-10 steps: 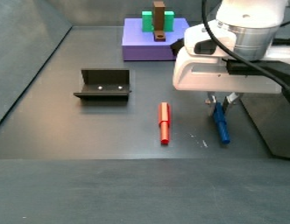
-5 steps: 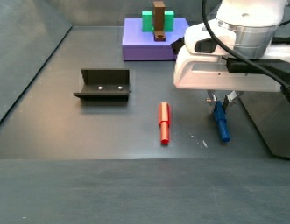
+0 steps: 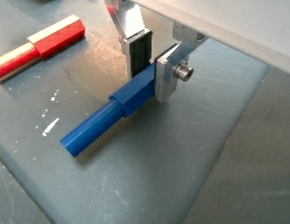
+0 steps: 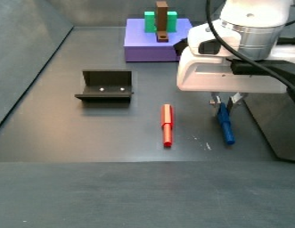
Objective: Pick up the blue object. Move up. Place the blue object on the fixture. Regrasp the blue object. Move to above the board. Insert the blue object.
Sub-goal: Move up, then place the blue object on the fixture.
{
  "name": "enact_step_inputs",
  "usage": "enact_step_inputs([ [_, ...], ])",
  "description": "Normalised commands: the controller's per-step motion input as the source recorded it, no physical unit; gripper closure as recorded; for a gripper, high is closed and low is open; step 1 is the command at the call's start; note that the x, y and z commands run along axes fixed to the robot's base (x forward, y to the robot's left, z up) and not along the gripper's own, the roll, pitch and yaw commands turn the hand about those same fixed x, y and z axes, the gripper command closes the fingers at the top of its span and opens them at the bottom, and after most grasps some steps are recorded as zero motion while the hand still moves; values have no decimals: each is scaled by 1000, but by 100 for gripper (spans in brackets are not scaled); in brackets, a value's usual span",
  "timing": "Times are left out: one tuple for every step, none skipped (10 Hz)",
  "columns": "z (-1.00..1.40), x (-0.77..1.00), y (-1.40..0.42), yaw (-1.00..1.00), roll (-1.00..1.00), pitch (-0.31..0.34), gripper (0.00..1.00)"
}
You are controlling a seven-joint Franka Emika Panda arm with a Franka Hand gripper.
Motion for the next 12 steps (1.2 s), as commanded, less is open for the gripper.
enact_step_inputs([
  [833,0,0,0,0,0,100],
  [763,5,-39,-33,2,28,100],
  [541,-22,-17,-26,60,67,100],
  [222,14,-20,-9,140,88,100],
  [0,-20,0,0,0,0,100],
  [0,0,0,0,6,0,100],
  [0,6,0,0,17,0,100],
  [0,23,0,0,0,0,100],
  [0,-20,0,0,0,0,100],
  [0,3,0,-26,-17,0,100],
  [197,571,-51,-417,-831,0,100],
  [420,474,0,-454,-1000,-83,100],
])
